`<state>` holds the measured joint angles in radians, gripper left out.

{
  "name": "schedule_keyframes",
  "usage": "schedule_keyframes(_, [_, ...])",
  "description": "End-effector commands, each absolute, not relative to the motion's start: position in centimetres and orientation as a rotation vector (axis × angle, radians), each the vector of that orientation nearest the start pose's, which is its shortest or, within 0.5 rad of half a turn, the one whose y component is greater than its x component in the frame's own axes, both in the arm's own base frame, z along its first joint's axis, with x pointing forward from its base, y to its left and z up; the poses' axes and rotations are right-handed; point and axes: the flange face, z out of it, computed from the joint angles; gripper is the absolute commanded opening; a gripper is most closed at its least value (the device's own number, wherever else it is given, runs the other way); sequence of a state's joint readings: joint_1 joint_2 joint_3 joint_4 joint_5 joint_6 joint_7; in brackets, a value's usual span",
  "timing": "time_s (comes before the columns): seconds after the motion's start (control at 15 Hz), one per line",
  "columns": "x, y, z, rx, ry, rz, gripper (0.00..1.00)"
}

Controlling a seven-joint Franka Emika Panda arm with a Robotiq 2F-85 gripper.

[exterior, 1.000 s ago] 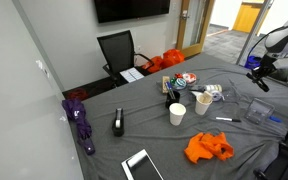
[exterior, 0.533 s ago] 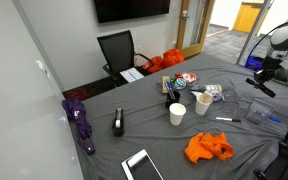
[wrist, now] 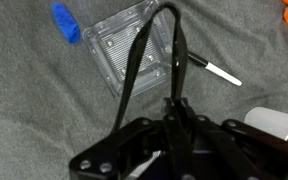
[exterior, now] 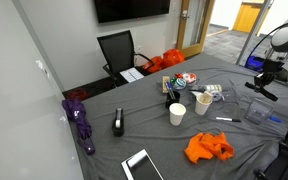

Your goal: Move the black tongs to the left.

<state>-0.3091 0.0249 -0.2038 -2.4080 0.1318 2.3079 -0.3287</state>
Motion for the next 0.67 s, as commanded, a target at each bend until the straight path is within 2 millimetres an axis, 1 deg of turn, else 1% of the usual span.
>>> schedule_keyframes(0.0, [41.7, -23.2, 29.3, -2.980, 0.419, 0.118, 0.08])
schedule_keyframes(0.07, [41.7, -22.8, 29.4, -2.979, 0.408, 0.132, 0.02])
schedule_keyframes(0.27, [41.6, -20.3, 29.5, -3.002, 0.324, 0.176, 0.02])
schedule_keyframes(0.4, [41.6, -17.7, 29.3, -3.022, 0.240, 0.190, 0.02])
schedule_keyframes(0.6, [41.3, -13.6, 28.4, -3.044, 0.107, 0.207, 0.02])
